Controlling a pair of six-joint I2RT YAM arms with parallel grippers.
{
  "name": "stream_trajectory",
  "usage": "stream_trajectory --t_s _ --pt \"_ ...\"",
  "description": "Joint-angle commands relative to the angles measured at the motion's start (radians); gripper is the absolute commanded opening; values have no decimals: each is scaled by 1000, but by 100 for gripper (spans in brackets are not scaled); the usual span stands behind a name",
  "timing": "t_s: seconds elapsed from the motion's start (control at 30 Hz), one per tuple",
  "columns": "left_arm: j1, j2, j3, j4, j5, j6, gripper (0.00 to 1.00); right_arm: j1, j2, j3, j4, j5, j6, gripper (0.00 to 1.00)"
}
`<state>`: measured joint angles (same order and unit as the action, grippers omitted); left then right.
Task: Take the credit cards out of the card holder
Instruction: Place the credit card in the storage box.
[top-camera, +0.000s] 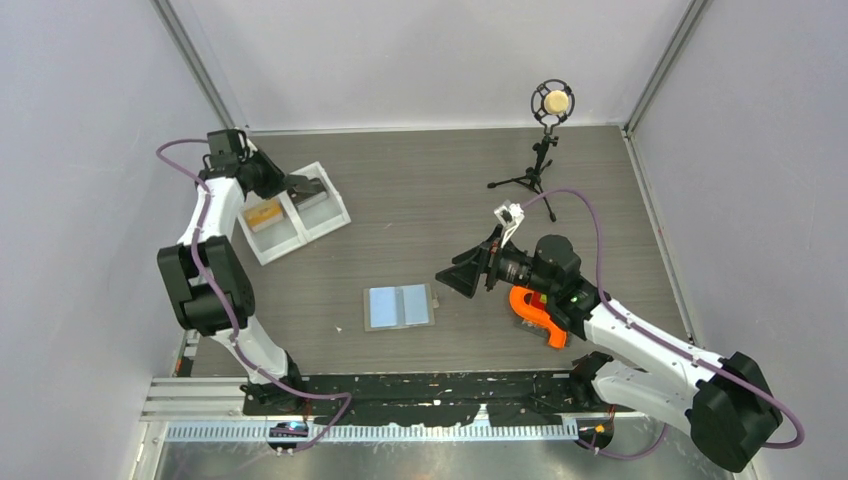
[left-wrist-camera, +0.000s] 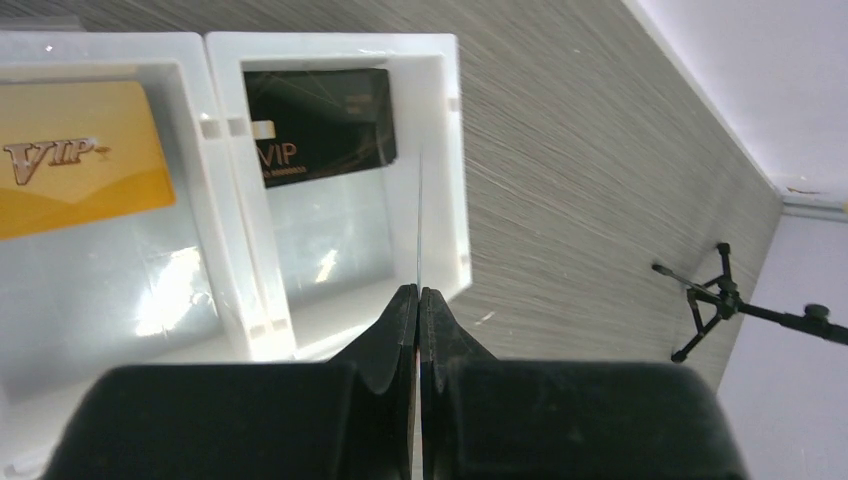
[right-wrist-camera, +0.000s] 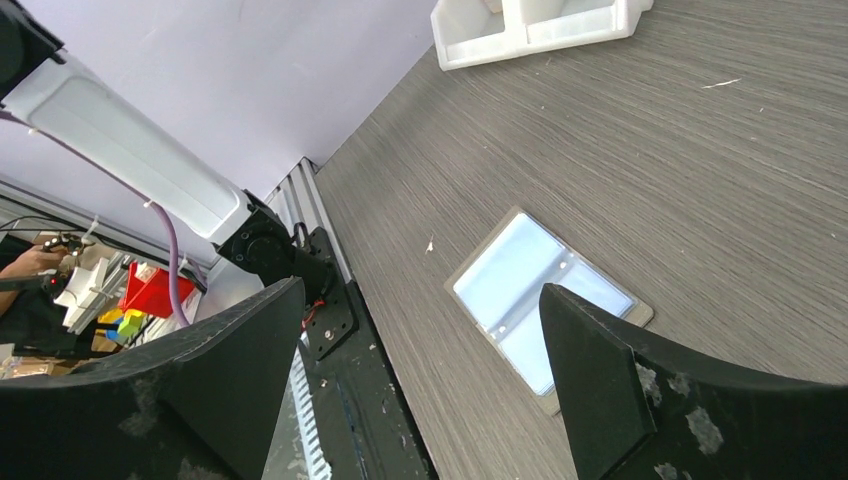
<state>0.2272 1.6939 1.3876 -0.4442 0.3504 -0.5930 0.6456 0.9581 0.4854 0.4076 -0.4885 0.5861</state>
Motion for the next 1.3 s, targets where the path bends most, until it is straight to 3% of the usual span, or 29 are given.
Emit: stream_trajectory --t_s 0.0,0.37,0.8,1.27 --pt "16 64 86 0 -8 19 0 -4 9 51 -2 -8 4 95" --pt "27 237 194 19 18 25 0 -5 71 77 -21 -2 17 96" --pt "29 302 241 4 -5 53 0 -4 119 97 -30 -8 18 96" --pt "28 310 252 -38 -35 64 16 -4 107 100 -58 0 2 95"
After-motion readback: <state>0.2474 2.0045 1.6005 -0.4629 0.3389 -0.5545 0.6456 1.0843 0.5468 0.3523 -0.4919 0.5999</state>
